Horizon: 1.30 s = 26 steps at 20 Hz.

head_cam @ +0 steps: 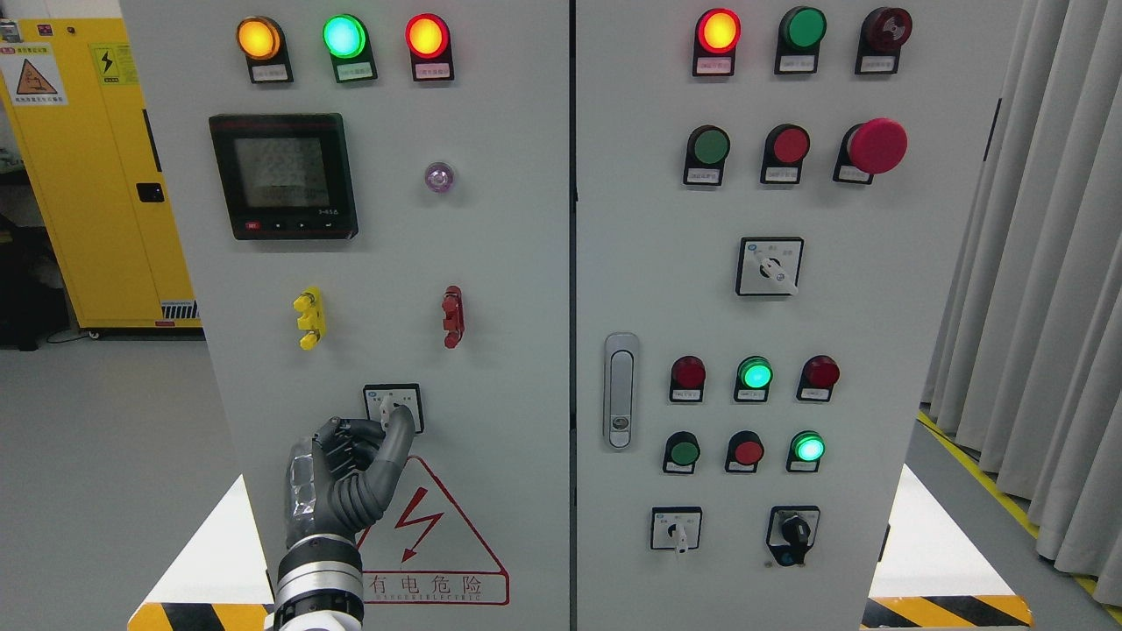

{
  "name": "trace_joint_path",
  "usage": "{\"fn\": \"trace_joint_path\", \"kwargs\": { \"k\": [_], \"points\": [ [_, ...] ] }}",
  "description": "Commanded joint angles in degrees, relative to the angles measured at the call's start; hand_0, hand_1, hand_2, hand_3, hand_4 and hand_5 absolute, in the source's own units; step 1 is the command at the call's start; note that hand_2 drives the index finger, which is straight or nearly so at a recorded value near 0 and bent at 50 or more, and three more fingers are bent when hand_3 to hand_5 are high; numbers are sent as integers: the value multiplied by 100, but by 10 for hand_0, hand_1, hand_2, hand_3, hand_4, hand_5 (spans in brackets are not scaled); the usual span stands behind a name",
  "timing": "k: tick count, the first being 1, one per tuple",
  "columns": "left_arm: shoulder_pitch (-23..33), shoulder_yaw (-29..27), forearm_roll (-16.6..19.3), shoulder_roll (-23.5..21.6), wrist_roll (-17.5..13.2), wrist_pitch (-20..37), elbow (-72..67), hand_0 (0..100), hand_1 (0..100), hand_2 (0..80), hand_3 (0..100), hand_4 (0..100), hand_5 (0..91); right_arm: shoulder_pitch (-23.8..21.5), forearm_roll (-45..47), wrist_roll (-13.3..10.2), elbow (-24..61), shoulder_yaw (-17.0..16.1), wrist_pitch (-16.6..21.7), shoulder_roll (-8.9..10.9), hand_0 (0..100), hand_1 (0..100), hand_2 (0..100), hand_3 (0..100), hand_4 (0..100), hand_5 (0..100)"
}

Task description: Turn on light switch 1

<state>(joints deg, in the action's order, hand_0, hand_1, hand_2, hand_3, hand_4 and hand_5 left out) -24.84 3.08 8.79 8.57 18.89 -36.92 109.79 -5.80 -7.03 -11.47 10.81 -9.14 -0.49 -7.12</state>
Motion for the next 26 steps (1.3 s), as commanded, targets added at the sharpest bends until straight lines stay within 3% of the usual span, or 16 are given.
{"fn": "trace_joint_path", "kwargs": {
  "k": [1, 13, 26],
  "points": [
    [-4, 0, 0, 4, -9, 44, -10, 268, 578, 574, 893, 899, 878, 0, 0, 4, 0, 0, 5, 0, 0, 500, 40, 0, 0, 0],
    [-4, 9, -9, 4, -17, 35, -28, 452, 570, 571, 892, 893, 876, 0, 0, 4, 0, 0, 5, 0, 0, 500, 40, 0, 0, 0],
    [-4, 17, -9, 4, -17, 35, -37, 510, 558, 565, 892, 893, 877, 0, 0, 4, 0, 0, 5, 0, 0, 500, 40, 0, 0, 0]
  ]
}}
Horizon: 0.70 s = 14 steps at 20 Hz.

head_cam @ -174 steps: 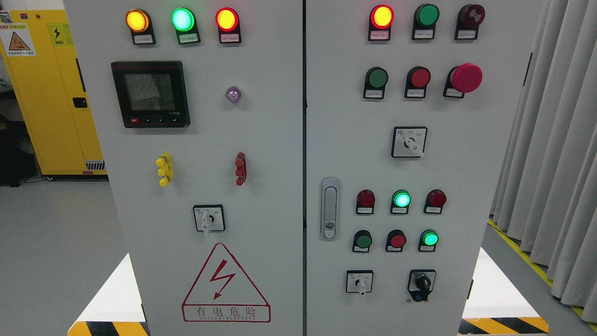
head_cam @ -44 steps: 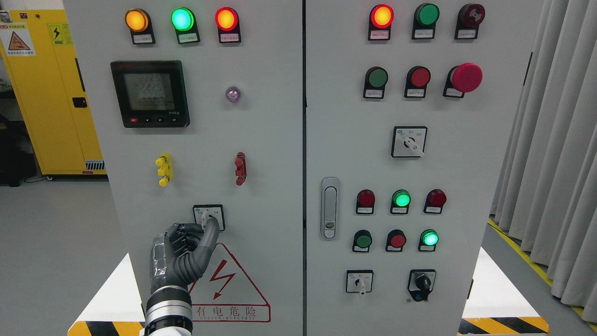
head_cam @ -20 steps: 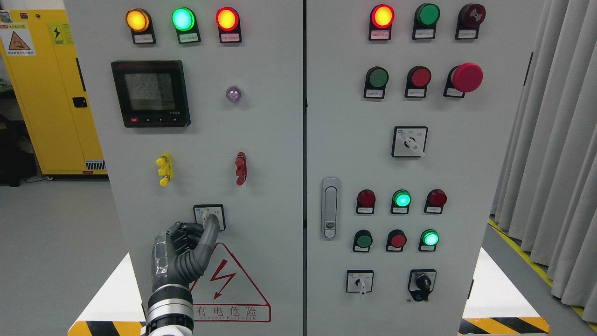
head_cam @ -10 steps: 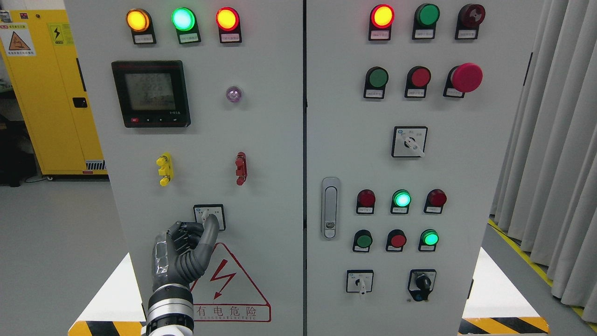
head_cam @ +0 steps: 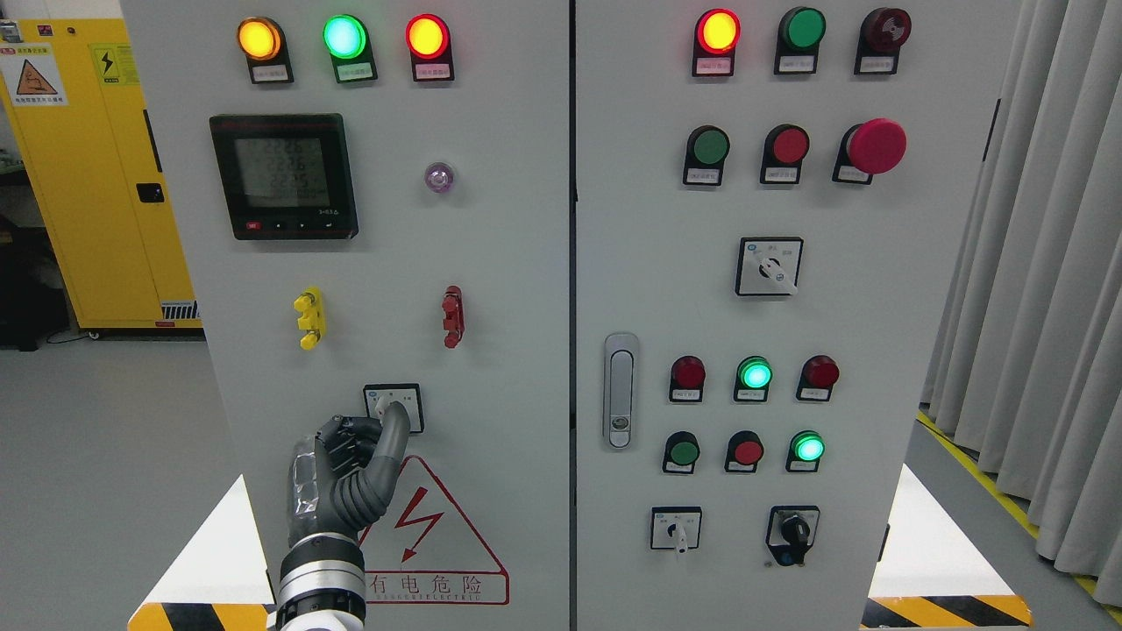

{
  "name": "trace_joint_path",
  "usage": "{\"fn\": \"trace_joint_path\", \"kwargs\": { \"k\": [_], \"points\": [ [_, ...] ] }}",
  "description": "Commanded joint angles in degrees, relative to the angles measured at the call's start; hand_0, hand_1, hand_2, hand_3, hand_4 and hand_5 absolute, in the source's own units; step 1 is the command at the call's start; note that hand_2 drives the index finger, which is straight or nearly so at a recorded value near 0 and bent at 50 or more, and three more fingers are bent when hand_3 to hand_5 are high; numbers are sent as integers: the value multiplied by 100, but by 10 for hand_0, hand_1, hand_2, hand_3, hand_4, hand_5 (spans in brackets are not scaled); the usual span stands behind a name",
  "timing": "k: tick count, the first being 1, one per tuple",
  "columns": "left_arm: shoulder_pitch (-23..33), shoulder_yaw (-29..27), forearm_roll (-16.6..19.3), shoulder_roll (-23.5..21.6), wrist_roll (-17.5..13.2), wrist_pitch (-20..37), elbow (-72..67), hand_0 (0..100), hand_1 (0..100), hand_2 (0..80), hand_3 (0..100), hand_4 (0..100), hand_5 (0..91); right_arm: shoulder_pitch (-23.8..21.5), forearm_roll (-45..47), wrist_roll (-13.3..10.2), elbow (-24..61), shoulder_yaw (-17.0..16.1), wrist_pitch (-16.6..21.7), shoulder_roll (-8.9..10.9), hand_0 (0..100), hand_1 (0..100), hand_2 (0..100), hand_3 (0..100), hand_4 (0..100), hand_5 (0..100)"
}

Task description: Turn on light switch 1

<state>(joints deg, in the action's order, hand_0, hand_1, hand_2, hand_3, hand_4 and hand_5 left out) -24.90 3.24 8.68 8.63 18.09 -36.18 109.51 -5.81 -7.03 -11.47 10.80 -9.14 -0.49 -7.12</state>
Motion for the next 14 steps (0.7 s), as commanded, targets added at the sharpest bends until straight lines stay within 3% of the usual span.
{"fn": "trace_joint_path", "kwargs": {
  "k": [1, 10, 14],
  "points": [
    [2, 2, 3, -2, 63, -38, -9, 510, 554, 563, 892, 893, 877, 1, 0, 4, 1, 0, 5, 0, 0, 500, 40, 0, 0, 0],
    [11, 2, 3, -2, 63, -20, -9, 553, 525, 556, 890, 893, 876, 1, 0, 4, 1, 0, 5, 0, 0, 500, 40, 0, 0, 0],
    [20, 2, 3, -2, 63, -20, -9, 395, 510, 557, 890, 892, 874, 1, 0, 4, 1, 0, 5, 0, 0, 500, 40, 0, 0, 0]
  ]
}}
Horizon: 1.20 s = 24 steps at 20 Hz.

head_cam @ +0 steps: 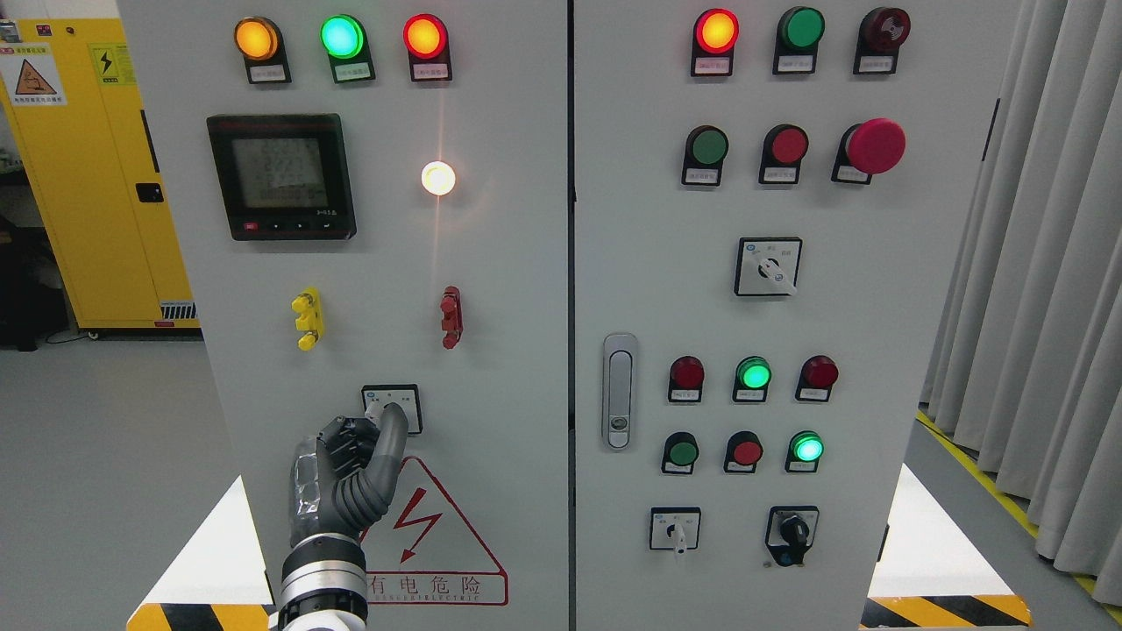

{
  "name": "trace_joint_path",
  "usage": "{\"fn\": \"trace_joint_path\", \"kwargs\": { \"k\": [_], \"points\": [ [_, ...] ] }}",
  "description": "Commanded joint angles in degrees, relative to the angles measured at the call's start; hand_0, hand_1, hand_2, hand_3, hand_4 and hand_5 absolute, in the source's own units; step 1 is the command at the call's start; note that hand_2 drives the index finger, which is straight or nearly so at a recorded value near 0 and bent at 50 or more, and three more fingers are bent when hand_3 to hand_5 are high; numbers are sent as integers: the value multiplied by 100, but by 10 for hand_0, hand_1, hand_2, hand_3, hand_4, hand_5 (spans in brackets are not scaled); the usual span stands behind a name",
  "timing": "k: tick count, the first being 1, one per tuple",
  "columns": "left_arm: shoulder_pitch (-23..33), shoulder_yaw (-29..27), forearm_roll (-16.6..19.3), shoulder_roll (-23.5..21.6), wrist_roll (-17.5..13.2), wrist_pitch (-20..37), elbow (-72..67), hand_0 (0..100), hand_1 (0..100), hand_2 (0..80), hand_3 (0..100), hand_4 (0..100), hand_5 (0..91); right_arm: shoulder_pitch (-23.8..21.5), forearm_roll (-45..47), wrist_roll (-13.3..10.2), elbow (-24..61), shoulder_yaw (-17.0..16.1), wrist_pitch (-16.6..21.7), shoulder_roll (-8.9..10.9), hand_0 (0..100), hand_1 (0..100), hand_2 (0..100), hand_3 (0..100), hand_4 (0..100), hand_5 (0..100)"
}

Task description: Turn on light switch 1

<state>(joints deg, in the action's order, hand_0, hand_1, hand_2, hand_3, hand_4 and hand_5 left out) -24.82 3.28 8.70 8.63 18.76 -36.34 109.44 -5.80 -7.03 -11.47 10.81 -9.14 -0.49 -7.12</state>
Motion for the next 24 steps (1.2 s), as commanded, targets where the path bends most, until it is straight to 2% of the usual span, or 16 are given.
{"fn": "trace_joint_path", "kwargs": {
  "k": [1, 7, 8, 11, 15, 19, 24],
  "points": [
    [21, -2, 1, -2, -4, -4, -2, 373, 505, 558, 890, 892, 874, 0, 0, 4, 0, 0, 5, 0, 0, 500, 40, 0, 0, 0],
    [21, 6, -17, -2, -4, 4, -2, 206, 479, 578, 894, 890, 872, 0, 0, 4, 0, 0, 5, 0, 0, 500, 40, 0, 0, 0],
    [21, 15, -17, -2, -4, 4, 7, 148, 465, 585, 895, 888, 872, 0, 0, 4, 0, 0, 5, 0, 0, 500, 40, 0, 0, 0],
    [56, 15, -17, -2, -4, 13, 16, 83, 447, 593, 898, 889, 872, 0, 0, 4, 0, 0, 5, 0, 0, 500, 40, 0, 0, 0],
    [100, 24, -26, -11, 40, 31, 42, 56, 436, 595, 900, 889, 872, 0, 0, 4, 0, 0, 5, 0, 0, 500, 40, 0, 0, 0],
    [371, 24, -43, -28, 75, 250, 68, 38, 426, 595, 901, 890, 872, 0, 0, -4, 0, 0, 5, 0, 0, 500, 40, 0, 0, 0],
    [898, 15, -52, -81, 84, 1092, 165, 32, 420, 600, 904, 894, 869, 0, 0, 4, 0, 0, 5, 0, 0, 500, 40, 0, 0, 0]
  ]
}}
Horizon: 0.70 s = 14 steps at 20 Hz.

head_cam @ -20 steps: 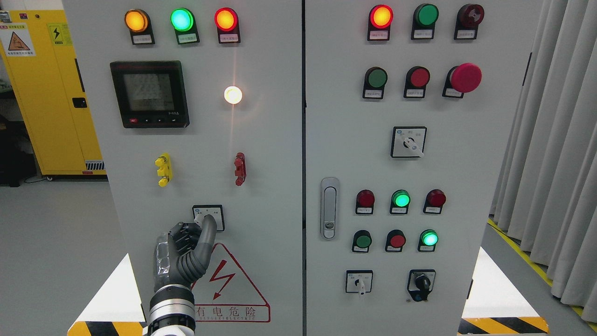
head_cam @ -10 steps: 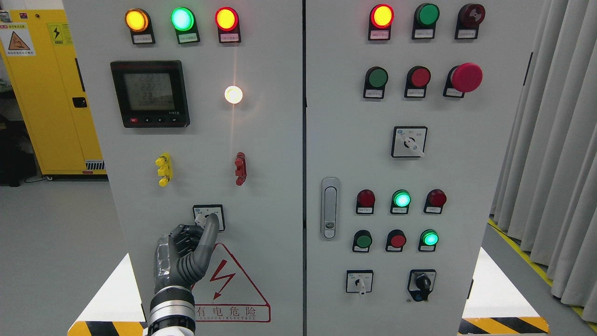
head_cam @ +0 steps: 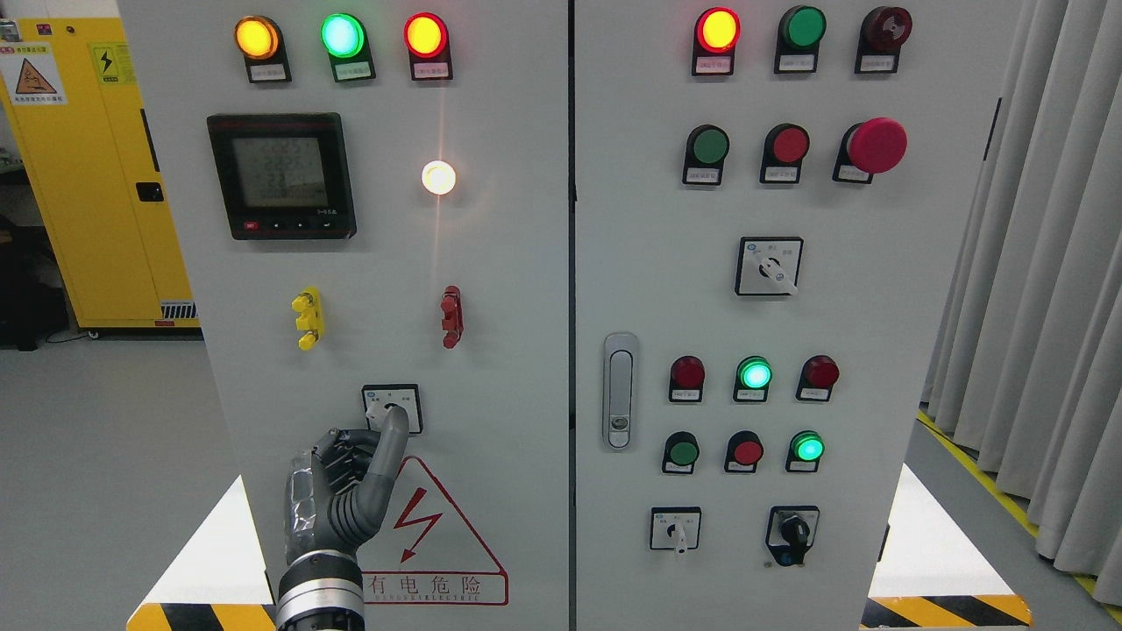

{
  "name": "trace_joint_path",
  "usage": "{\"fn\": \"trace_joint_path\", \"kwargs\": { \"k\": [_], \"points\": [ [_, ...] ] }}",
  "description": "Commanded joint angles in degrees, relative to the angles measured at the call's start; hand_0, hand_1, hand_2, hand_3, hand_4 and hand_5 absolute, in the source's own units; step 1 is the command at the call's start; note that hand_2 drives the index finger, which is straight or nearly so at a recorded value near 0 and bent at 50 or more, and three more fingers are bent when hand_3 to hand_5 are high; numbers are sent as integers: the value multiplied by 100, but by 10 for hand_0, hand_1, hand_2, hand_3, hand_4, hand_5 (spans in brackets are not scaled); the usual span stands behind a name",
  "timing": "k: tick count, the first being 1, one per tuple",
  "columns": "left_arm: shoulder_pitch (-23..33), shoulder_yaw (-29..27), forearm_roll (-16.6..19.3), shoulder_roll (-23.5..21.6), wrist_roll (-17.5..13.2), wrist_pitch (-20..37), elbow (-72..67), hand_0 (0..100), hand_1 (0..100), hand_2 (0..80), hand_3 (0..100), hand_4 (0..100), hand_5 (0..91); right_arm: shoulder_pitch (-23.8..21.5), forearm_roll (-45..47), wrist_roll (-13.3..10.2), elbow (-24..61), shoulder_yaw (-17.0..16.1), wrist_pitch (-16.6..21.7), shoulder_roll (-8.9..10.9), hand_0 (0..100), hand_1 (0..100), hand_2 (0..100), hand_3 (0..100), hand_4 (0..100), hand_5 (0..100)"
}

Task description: Turn on light switch 1

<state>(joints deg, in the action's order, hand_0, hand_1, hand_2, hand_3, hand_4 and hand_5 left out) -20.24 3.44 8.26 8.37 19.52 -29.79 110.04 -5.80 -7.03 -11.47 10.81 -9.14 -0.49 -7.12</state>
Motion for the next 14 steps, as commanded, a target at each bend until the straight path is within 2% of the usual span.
{"fn": "trace_joint_path", "kwargs": {
  "k": [1, 6, 10, 14],
  "points": [
    [581, -2, -9, -72, 8, 639, 122, 30, 420, 602, 906, 894, 869, 0, 0, -4, 0, 0, 5, 0, 0, 500, 40, 0, 0, 0],
    [1450, -54, -96, -196, -18, 1641, 123, 24, 417, 632, 915, 901, 870, 0, 0, 4, 0, 0, 5, 0, 0, 500, 40, 0, 0, 0],
    [2575, -81, -649, -336, -79, 2722, 18, 24, 413, 635, 910, 912, 855, 0, 0, 4, 0, 0, 5, 0, 0, 500, 40, 0, 0, 0],
    [3402, -264, -1089, -555, -334, 3732, -605, 16, 383, 562, 889, 877, 764, 0, 0, 4, 0, 0, 5, 0, 0, 500, 40, 0, 0, 0]
  ]
}}
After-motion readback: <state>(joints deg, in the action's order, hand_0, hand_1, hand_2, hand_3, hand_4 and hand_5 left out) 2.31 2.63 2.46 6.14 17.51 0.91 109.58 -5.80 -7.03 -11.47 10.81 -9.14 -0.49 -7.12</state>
